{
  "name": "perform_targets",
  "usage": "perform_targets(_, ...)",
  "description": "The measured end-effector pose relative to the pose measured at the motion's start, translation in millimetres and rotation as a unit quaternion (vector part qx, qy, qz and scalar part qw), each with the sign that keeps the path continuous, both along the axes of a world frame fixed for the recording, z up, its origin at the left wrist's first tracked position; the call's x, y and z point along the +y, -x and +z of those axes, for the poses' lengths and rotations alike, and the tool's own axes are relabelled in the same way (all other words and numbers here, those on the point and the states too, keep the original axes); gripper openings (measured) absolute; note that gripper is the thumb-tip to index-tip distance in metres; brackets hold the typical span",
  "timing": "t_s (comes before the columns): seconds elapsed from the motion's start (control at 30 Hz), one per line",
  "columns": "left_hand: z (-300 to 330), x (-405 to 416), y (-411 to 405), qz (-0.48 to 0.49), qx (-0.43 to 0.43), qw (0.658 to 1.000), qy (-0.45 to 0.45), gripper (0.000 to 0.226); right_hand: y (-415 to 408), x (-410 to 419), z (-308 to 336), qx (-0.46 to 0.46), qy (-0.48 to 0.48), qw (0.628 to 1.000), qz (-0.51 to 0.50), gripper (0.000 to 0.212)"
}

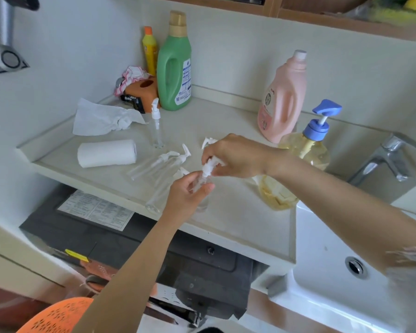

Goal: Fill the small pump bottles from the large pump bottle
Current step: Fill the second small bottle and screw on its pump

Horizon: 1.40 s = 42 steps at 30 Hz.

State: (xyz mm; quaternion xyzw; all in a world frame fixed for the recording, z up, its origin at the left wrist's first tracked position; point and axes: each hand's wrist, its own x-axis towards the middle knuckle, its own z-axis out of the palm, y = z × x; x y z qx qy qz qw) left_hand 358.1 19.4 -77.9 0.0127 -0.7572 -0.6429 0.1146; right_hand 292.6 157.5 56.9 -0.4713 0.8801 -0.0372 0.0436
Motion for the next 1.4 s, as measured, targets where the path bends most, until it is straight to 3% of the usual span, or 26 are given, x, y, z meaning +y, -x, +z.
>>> perform_targets(0.17,4,1,-1,0.016,-0.008,1.0,0.026,0.013,2,-18,-10,-0.001,-0.068,0.998,-0.009,0.03)
perform_targets(0.3,2,0,-2,0.012,0.002,0.999,0.039,0.008,-2,-25,-14,0.072,-0.089,0.993,-0.043,0.042)
perform_targets(0.47,3,0,1,0.018,0.006,0.999,0.04,0.01,8,-23,-3,-0.003,-0.057,0.998,0.009,0.024)
perform_targets(0.5,4,0,0,0.018,0.006,0.999,0.041,0.004,6,-23,-6,0.006,-0.052,0.999,0.0,0.024)
perform_targets(0.57,3,2,0,0.015,0.005,0.999,0.042,0.023,3,-28,-16,0.051,-0.058,0.996,-0.035,0.041)
perform_targets(0.63,4,3,0,0.014,0.005,0.999,0.035,0.026,2,-29,-17,0.068,-0.074,0.994,-0.051,0.045)
perform_targets(0.73,4,4,0,0.017,0.002,0.999,0.033,0.024,7,-22,-5,-0.02,-0.056,0.998,-0.027,0.032)
perform_targets(0.87,3,2,1,0.013,-0.002,1.0,0.001,0.014,-6,-25,-18,0.08,-0.051,0.992,-0.084,0.06)
perform_targets(1.0,2,2,0,0.004,0.0,1.0,-0.005,0.024,-1,-19,-13,-0.008,-0.011,0.996,-0.085,0.038)
perform_targets(1.1,2,1,1,0.006,-0.008,1.0,-0.01,0.015,-10,-24,-25,0.061,-0.008,0.989,-0.132,0.055)
perform_targets(1.17,1,-1,1,0.001,-0.008,1.0,-0.02,0.015,-16,-25,-26,0.075,-0.015,0.986,-0.15,0.052)
perform_targets(1.27,0,-1,0,-0.011,-0.006,1.0,-0.017,0.015,-7,-17,-14,-0.008,0.007,0.995,-0.101,0.033)
perform_targets(1.4,0,-1,0,0.003,-0.012,0.999,-0.037,0.013,-18,-26,-27,0.078,-0.014,0.983,-0.167,0.052)
